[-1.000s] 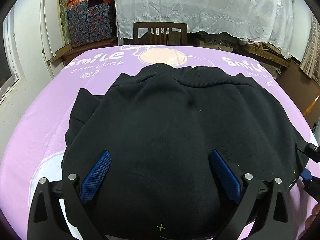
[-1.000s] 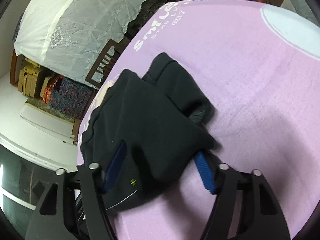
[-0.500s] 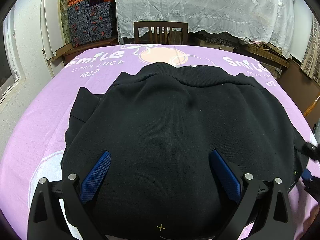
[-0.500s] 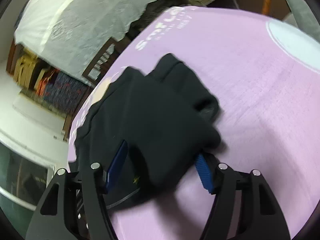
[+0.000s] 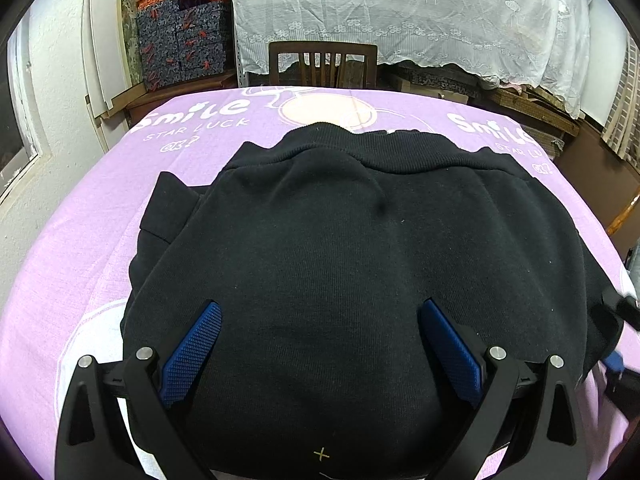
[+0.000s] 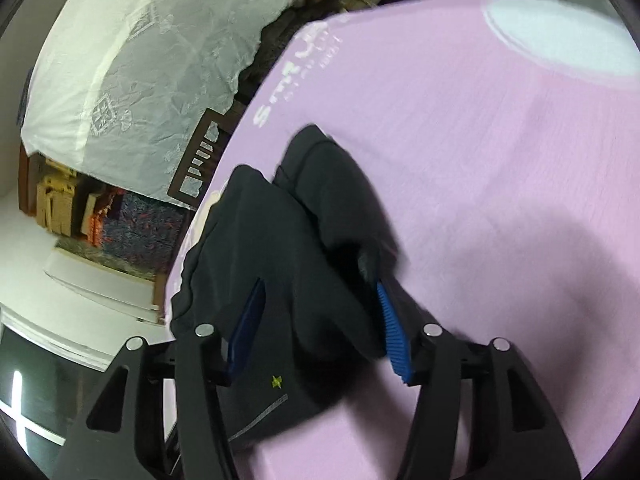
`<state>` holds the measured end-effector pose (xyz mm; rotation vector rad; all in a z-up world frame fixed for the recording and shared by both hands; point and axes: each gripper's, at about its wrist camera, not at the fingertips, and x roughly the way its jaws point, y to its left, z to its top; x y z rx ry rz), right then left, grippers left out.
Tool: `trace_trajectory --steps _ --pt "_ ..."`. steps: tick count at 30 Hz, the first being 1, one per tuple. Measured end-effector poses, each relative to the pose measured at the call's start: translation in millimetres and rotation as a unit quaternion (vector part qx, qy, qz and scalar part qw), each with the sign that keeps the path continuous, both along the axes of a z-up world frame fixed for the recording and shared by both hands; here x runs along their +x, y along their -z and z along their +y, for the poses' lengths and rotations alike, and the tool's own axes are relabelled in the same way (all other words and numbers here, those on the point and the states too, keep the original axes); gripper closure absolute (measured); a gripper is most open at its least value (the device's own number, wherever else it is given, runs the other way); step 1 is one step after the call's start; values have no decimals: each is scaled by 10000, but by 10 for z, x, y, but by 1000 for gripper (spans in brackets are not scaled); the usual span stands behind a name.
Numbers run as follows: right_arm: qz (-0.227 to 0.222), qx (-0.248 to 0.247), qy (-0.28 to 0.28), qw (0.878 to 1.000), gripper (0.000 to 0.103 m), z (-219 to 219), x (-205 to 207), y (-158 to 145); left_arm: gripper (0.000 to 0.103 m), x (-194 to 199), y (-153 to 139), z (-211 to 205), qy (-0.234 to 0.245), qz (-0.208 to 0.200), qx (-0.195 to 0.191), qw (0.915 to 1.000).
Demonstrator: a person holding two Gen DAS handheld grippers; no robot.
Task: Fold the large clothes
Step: 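Grasp the edge of the black hoodie bundle with the right gripper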
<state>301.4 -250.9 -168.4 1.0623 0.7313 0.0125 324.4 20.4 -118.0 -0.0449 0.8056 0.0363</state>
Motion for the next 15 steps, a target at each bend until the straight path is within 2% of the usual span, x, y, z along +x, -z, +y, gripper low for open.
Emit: trace_trajectory --steps 1,4,7,15 --pt "56 201 -2 9998 51 -30 -56 37 3 0 0 0 -1 0 0 10000" --pt "131 300 -26 9995 48 -30 -186 21 3 0 0 0 -1 -1 -3 10000" --pt "97 18 -144 9998 44 52 -143 -19 3 0 -1 0 1 -1 -12 10000" --pt "-52 -451 71 9989 44 60 285 -37 3 -6 2 3 2 -1 -16 10000"
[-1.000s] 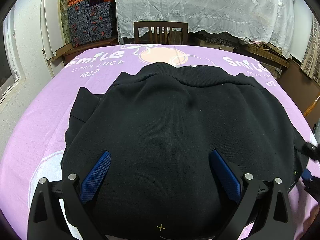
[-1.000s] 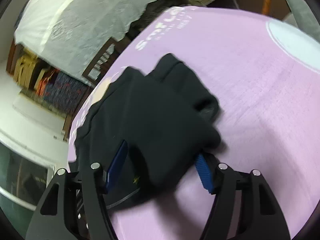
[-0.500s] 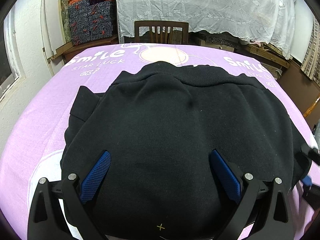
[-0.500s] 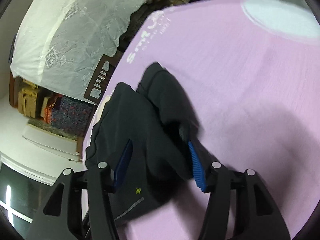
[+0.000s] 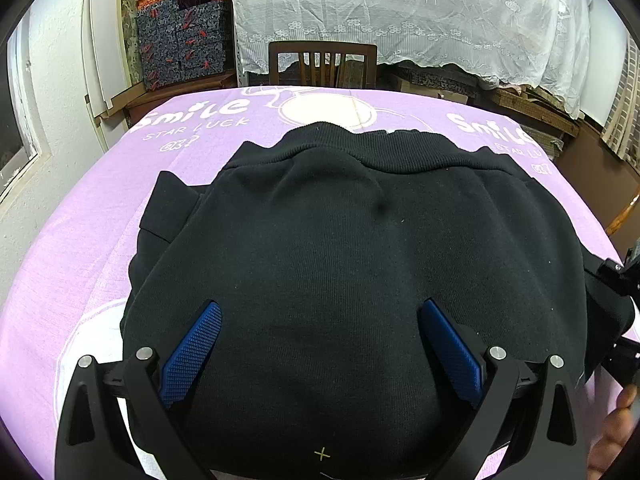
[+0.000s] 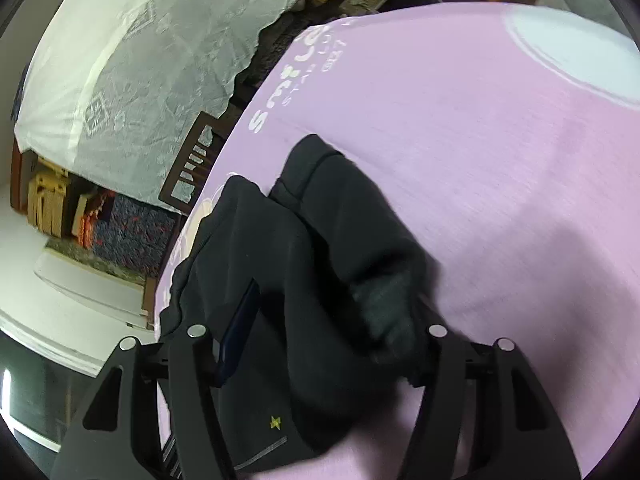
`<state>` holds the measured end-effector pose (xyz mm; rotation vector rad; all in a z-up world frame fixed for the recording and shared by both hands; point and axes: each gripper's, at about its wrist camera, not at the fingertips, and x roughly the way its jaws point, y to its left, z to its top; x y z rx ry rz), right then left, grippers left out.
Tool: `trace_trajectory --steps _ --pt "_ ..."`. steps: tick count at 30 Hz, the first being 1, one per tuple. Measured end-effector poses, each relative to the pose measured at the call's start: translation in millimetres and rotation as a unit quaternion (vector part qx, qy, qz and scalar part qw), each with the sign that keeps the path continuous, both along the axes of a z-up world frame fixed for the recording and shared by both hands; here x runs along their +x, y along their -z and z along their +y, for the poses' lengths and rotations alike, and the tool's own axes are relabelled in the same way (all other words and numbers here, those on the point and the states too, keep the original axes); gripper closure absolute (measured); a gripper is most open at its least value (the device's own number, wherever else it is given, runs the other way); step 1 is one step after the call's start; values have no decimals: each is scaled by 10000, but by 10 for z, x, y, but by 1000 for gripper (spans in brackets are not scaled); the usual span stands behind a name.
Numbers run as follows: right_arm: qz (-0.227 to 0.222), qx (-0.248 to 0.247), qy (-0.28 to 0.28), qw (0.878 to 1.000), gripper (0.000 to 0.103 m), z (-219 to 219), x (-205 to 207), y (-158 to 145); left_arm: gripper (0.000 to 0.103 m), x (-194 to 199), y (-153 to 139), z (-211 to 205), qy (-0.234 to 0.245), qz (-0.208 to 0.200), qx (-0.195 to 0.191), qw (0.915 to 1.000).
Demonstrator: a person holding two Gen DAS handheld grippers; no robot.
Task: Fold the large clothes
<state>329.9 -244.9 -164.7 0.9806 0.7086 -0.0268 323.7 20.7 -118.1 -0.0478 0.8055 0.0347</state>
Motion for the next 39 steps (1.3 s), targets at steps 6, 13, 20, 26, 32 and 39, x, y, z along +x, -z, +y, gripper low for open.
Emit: trace_trajectory --steps 6,13,20,26,32,39 --pt "-68 -620 -234 9978 50 244 5 -41 3 -1 6 3 -2 2 9 10000" --pt "-116 -521 -2 9986 86 112 35 10 3 1 16 7 2 17 6 10000" --pt "-943 -2118 -479 9716 90 713 -28 -778 3 125 -12 196 141 337 -379 9986" --pt "-1906 -3556 -1187 9073 90 1630 -250 -1197 3 183 -204 823 34 355 -1780 9834" --pt "-1982 -3897 -1936 8783 89 2027 -272 -998 3 103 -426 1255 132 109 -2824 9591" --pt "-1940 -3826 -2198 8762 89 1913 -241 -871 3 93 -699 806 1313 319 -3307 9340"
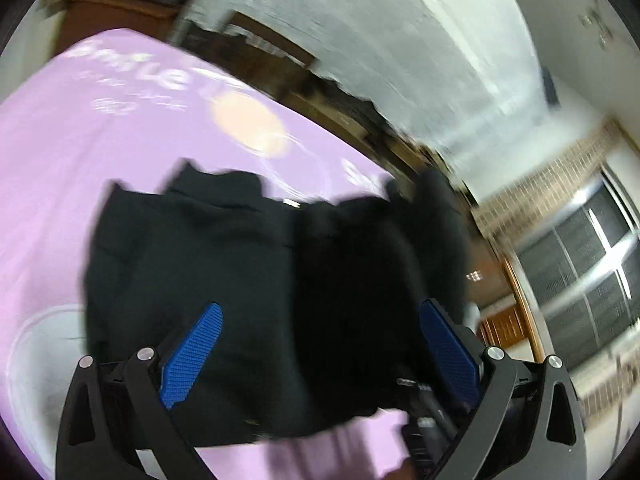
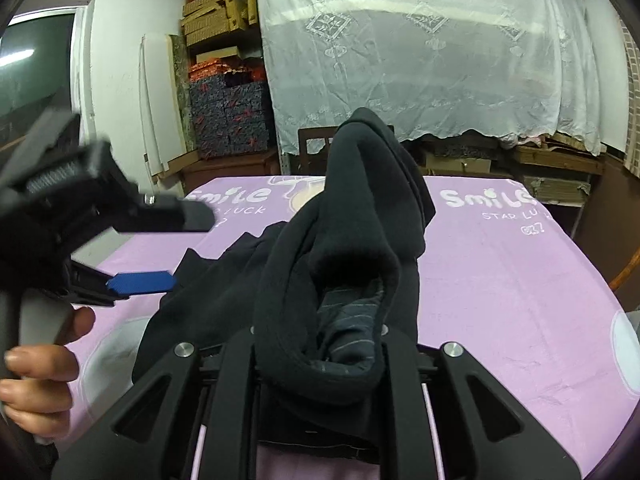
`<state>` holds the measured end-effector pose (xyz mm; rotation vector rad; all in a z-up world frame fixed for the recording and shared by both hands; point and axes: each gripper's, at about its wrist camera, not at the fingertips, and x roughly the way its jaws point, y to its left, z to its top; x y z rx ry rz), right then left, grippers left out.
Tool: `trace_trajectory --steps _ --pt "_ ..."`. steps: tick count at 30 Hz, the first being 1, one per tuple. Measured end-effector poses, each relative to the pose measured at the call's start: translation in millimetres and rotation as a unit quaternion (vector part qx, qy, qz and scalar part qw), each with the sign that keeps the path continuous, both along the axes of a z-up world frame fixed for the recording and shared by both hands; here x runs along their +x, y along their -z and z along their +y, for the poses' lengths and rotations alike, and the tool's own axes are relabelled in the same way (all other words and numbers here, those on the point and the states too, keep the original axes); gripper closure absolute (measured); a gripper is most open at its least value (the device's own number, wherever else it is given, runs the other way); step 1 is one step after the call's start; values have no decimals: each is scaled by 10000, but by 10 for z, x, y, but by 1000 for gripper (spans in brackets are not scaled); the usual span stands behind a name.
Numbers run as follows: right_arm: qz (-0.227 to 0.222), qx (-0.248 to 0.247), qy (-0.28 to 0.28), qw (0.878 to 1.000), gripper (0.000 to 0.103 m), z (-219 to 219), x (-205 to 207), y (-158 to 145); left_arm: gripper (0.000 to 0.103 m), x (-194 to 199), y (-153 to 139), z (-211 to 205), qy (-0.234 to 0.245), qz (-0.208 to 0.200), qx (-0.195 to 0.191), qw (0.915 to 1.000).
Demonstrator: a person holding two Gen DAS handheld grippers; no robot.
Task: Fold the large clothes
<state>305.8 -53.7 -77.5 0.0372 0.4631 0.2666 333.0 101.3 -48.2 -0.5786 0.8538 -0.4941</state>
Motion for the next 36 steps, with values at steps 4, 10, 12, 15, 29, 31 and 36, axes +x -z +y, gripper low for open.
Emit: trace_trajectory --steps 4,10,12,15,29,31,36 --pt "-100 -252 -138 9995 89 35 -46 28 3 115 -278 -351 428 -133 443 9980" --pt "-153 -300 -302 9990 88 43 -104 107 4 603 -184 -793 1179 606 711 9886" --pt "-176 -359 -374 9985 87 54 -113 124 8 777 -90 -872 1265 750 976 9843" --pt "-197 -466 -526 9973 87 53 -116 118 40 966 100 -894 1437 941 1071 9793" --pt "-255 -1195 -314 9920 84 -105 -158 249 79 931 -32 -928 1545 366 1129 9808" --pt "-389 -1075 -317 9929 90 -68 -170 150 79 880 -216 -803 1409 119 1143 9833" --pt "-723 -1086 -618 9895 91 188 -212 -220 79 670 -544 -266 1030 -222 1108 9882"
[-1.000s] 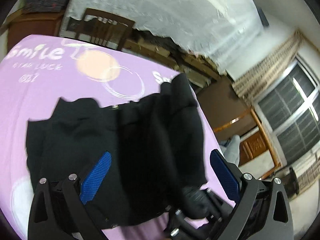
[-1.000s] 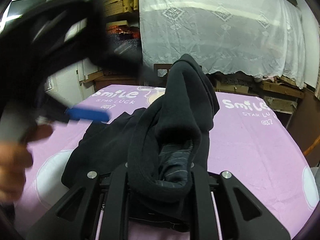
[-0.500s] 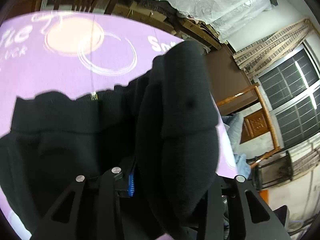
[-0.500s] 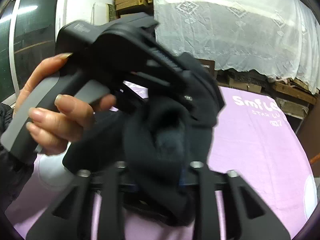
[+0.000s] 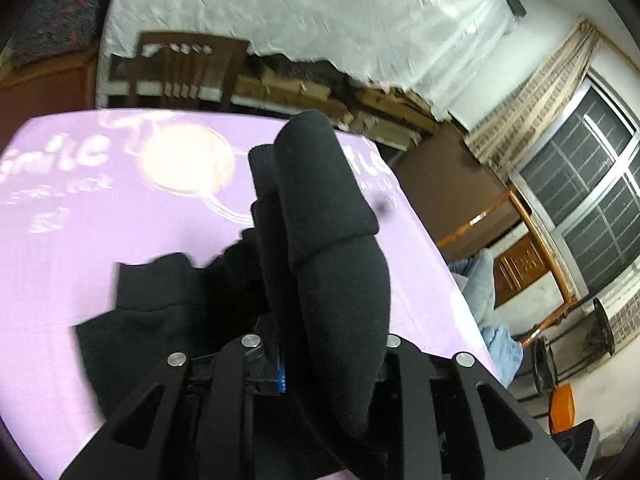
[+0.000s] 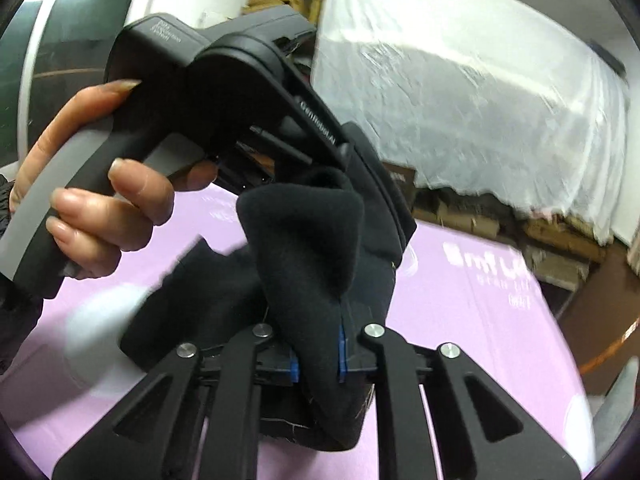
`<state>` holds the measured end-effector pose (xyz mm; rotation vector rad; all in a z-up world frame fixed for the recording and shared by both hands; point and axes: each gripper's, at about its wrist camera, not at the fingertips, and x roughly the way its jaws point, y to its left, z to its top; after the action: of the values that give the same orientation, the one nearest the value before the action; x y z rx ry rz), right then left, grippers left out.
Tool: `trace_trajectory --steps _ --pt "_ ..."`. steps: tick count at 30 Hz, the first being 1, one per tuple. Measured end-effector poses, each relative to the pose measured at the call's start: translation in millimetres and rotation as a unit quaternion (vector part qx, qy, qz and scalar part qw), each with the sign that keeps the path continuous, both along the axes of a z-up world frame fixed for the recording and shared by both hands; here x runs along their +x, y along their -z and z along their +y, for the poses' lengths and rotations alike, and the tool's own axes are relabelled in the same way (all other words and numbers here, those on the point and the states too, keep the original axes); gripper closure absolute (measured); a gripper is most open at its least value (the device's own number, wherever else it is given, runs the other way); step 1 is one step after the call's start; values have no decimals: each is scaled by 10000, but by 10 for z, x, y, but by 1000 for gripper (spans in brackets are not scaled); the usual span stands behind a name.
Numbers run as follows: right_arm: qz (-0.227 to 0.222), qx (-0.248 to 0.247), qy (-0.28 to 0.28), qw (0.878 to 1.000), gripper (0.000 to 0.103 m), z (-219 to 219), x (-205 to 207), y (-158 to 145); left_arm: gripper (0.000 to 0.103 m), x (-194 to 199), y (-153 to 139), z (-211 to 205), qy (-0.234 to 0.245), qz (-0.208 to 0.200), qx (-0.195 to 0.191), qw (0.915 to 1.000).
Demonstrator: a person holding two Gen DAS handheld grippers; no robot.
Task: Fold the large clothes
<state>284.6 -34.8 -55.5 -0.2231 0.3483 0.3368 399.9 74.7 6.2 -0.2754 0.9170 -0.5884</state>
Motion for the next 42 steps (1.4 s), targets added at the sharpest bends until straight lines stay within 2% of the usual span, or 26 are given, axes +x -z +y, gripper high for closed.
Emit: trace_trajectory --steps 2,5,10,13,16,18,20,21,26,29,32,37,40,42 --pt "-35 -156 -194 9997 91 204 -48 -79 79 -87 13 288 -171 -54 -7 9998" --pt "-17 -392 -500 9980 90 544 -86 -46 79 -190 199 750 -435 46 -124 9990" --pt "285 -947 -1046 9896 88 1098 -41 264 75 -228 788 1390 -863 585 -541 9931" --pt "356 -1532 -1145 9809 88 1401 -14 505 71 -178 1089 1546 -967 829 -662 9896" --pt "526 -1910 -1196 9729 87 1582 36 718 63 -149 1234 1579 -973 825 -699 9894" --pt "469 -2065 -1193 9700 82 1650 17 785 41 -143 1263 1580 -1069 747 -482 9903" --pt "397 -2166 -1225 9677 76 1698 -6 838 34 -154 1296 1595 -1150 699 -374 9902" --pt "362 -2210 -1224 9669 73 1726 -31 866 34 -147 1308 1614 -1142 687 -400 9903" --pt "408 -2377 -1398 9604 45 1831 -129 962 30 -155 1278 1582 -1190 653 -386 9900" --pt "368 -2415 -1504 9580 42 1813 -237 947 30 -220 1165 1620 -1332 550 -286 9891" --pt "366 -2189 -1502 9634 42 1673 -289 779 31 -318 1007 1707 -1567 301 -126 9871" --pt "581 -1254 -1572 9778 42 1233 -296 329 33 -506 729 1821 -1926 -61 -34 9812" --pt "583 -816 -1546 9829 42 1026 -273 94 33 -628 570 1739 -1840 -212 -75 9827" --pt "623 -459 -1500 9856 42 895 -203 -71 33 -709 460 1597 -1695 -352 64 9849"
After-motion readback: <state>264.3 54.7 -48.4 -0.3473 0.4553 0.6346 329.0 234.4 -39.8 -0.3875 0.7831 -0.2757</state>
